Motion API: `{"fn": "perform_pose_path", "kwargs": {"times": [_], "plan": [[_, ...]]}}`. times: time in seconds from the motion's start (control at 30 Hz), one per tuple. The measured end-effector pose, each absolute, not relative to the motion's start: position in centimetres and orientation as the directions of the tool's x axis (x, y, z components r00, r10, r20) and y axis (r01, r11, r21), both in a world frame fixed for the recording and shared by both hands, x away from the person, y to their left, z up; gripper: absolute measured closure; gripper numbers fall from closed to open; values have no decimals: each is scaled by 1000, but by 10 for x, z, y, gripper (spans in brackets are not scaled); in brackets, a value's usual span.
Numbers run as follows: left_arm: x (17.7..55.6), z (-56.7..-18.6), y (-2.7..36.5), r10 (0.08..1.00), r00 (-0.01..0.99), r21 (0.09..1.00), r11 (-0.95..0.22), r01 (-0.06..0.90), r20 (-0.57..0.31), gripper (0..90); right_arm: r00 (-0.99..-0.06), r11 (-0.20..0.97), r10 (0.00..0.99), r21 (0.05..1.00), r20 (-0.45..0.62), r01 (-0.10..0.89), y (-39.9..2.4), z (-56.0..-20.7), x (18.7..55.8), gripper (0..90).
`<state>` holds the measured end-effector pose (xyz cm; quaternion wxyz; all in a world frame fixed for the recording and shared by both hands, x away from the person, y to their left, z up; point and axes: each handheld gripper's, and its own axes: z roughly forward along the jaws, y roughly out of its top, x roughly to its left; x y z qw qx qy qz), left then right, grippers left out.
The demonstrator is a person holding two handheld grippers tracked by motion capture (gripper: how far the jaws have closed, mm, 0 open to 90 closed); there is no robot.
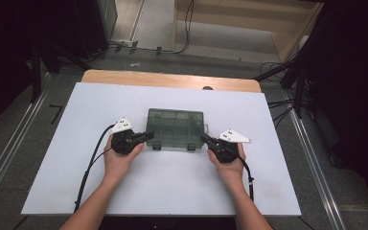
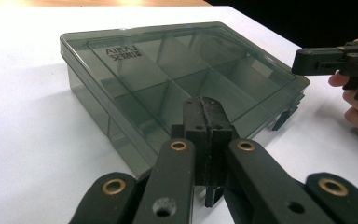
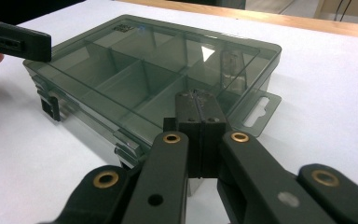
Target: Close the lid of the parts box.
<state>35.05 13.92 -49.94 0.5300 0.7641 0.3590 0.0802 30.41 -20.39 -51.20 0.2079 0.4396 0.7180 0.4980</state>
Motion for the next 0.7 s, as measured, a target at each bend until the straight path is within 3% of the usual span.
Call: {"fn": "perform_pose_path", "kwargs": {"times": [0.2, 0.23, 0.3, 0.33, 0.47, 0.53, 0.67, 0.7], "plan": [[350, -498, 141, 630, 735, 869, -187, 457, -252, 893, -531, 97, 828, 888, 178, 450, -211, -510, 308, 875], [350, -497, 142, 632, 738, 874, -193, 445, -236, 886, -539, 97, 823, 890, 181, 446, -213, -510, 308, 836], [347, -495, 143, 638, 738, 885, -188, 426, -220, 732, -551, 94, 816, 901, 175, 424, -215, -508, 306, 737], [346, -494, 143, 638, 741, 888, -191, 418, -211, 657, -553, 84, 814, 907, 177, 413, -216, -506, 305, 633], [341, -488, 148, 630, 748, 903, -173, 394, -206, 470, -575, 84, 801, 919, 168, 385, -216, -500, 302, 388], [339, -484, 152, 628, 747, 904, -157, 398, -219, 309, -578, 87, 799, 917, 169, 389, -216, -497, 300, 181], [335, -481, 154, 611, 766, 904, -186, 385, -200, 64, -576, 86, 800, 916, 171, 391, -217, -496, 299, 0], [334, -480, 155, 606, 770, 905, -189, 380, -197, 32, -577, 85, 799, 916, 172, 391, -218, -496, 299, 0]]}}
